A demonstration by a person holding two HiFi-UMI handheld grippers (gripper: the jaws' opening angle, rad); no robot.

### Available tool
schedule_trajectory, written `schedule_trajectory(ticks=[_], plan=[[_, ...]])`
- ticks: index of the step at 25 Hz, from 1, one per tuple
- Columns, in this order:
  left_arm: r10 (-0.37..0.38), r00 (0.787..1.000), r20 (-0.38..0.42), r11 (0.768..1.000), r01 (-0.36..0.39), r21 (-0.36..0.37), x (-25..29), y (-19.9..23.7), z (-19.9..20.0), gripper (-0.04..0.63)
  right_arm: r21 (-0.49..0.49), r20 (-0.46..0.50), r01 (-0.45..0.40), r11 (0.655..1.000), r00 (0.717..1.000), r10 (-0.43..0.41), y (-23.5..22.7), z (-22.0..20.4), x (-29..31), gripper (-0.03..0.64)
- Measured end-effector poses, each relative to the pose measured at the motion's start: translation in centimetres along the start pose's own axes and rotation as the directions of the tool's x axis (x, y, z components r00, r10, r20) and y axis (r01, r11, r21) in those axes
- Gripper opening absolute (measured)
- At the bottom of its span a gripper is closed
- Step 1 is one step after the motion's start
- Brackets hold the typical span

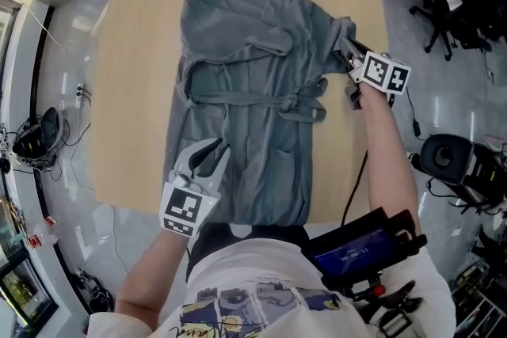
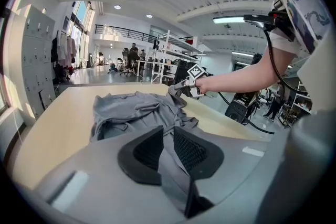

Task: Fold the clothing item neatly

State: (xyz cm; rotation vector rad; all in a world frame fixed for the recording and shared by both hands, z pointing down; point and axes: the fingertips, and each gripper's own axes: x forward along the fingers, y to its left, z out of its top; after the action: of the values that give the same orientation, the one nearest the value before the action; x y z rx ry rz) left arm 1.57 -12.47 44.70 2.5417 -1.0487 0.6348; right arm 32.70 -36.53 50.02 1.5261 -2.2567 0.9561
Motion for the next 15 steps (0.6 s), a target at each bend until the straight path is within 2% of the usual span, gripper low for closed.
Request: schedule_trajectory(ticks=[15], plan=[[0.068, 0.998, 0.011, 0.997, -0.068, -0.030, -6.4, 5.1, -2.9, 0.069, -0.119, -0.094, -0.157, 0.980, 0.985, 0.147, 15.3, -0.6, 9.1, 0.017]])
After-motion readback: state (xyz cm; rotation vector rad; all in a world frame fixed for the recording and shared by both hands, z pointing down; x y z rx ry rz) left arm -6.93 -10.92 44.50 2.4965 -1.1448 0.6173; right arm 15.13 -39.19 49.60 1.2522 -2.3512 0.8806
